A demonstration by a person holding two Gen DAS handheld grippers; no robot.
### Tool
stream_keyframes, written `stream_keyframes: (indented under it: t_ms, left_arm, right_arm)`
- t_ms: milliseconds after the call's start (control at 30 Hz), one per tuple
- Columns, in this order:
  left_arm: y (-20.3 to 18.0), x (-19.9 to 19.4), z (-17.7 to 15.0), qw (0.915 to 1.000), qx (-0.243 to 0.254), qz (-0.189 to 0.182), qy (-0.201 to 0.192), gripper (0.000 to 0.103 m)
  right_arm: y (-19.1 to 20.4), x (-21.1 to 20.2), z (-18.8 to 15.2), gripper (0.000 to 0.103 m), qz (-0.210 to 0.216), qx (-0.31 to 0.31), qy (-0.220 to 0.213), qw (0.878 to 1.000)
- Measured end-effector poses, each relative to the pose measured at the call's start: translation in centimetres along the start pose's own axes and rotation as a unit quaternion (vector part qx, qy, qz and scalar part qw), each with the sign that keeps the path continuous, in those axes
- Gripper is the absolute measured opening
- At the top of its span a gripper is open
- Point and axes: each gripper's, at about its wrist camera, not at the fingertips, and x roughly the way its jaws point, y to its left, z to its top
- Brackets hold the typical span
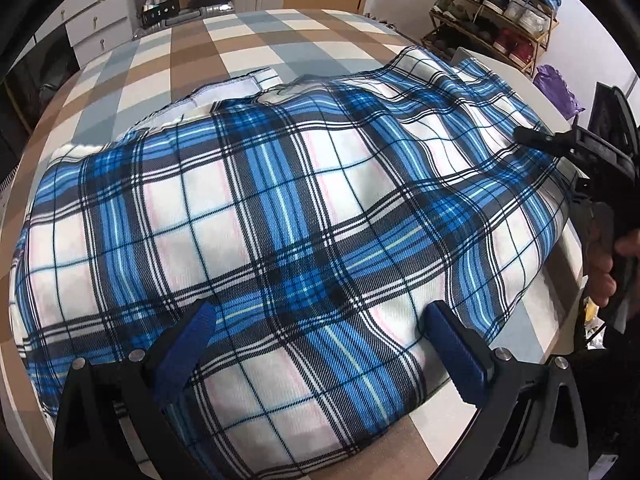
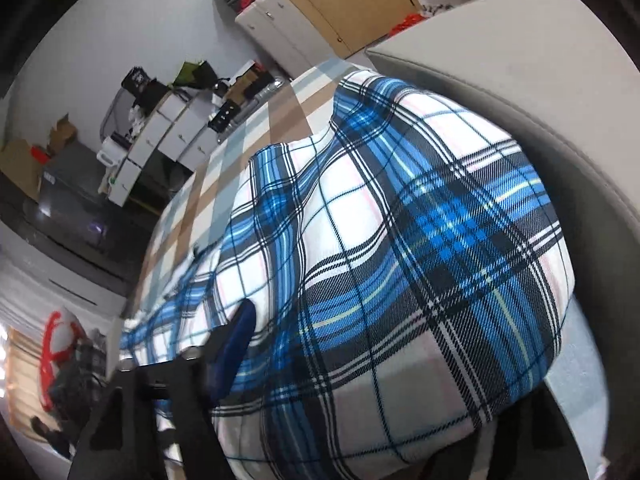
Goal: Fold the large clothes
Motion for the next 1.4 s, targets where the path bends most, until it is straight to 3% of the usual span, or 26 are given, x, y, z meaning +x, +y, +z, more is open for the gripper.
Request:
stream_keyframes:
  t_ms: [67,167,333,433,533,633,767,833,900,1000,1067,1133,1233,1333,1400]
  left_arm:
    - [-0.5,-0.3,-0.3,1.0,-0.002,-0.001,-0.001,0.101]
    - [-1.3,-0.3,-0.2,0.9999,0.0,-0.014,-0.001,0.101]
    - [-1.9,0.0,0.1,0.9998,-0.005,-0.018,-0.012,0.101]
    - [-2.3,0.2,0.8,0.9985,-0.022,-0.049,-0.01,0.101]
    - [-3.6,0.7,1.7,0.9972,-0.023,-0.071,-0.007,0.101]
    - [-5.1,1.4,2.5,0.9971,-0.018,-0.073,-0.012,0.101]
    - [-7.8,2.4,3.5,0.9933,0.008,-0.114,-0.019,0.101]
    - [-8.3,2.7,4.2,0.9891,0.023,-0.145,-0.002,0.101]
    - [-7.4,1.9,4.8,0.9829,0.013,-0.183,0.017,0.1]
    - [-3.6,-2.6,4.7,0.9795,-0.008,-0.2,-0.023,0.1]
    - [-0.4,-6.2,3.6,0.9768,-0.01,-0.206,-0.058,0.1]
    - [3.8,-9.4,2.0,0.9726,-0.038,-0.211,-0.09,0.1]
    - [8.6,-11.8,0.3,0.9696,-0.081,-0.2,-0.115,0.1]
    - [10.7,-12.1,-1.1,0.9721,-0.095,-0.179,-0.118,0.1]
    - [11.5,-11.4,-1.5,0.9725,-0.111,-0.176,-0.104,0.1]
  right_arm:
    - [-0.2,-0.7,-0.2,0.017,-0.003,0.001,-0.01,1.0]
    - [1.0,-2.8,-0.4,0.01,-0.003,-0.038,-0.048,0.998]
    - [3.9,-6.7,-1.4,0.008,-0.023,-0.105,-0.12,0.987]
    - [5.3,-9.0,-1.8,0.007,-0.028,-0.13,-0.154,0.979]
    - [6.6,-10.4,-2.3,0.007,-0.06,-0.177,-0.189,0.964]
    - [6.9,-11.2,-2.1,0.007,-0.064,-0.178,-0.199,0.962]
    - [7.7,-12.9,-1.2,0.007,-0.094,-0.198,-0.201,0.955]
    - [9.1,-13.2,-0.9,0.007,-0.115,-0.225,-0.201,0.946]
    - [11.7,-13.4,-1.1,0.007,-0.145,-0.272,-0.202,0.93]
    - [17.2,-11.5,-2.9,0.007,-0.188,-0.368,-0.188,0.891]
    - [21.0,-8.8,-5.5,0.008,-0.194,-0.436,-0.163,0.864]
    - [23.2,-6.3,-7.9,0.009,-0.183,-0.482,-0.134,0.846]
    - [25.4,-0.3,-13.7,0.017,-0.143,-0.55,-0.047,0.822]
    - [25.7,5.0,-18.0,0.033,-0.12,-0.575,0.043,0.808]
    - [25.4,7.2,-20.5,0.07,-0.115,-0.585,0.07,0.8]
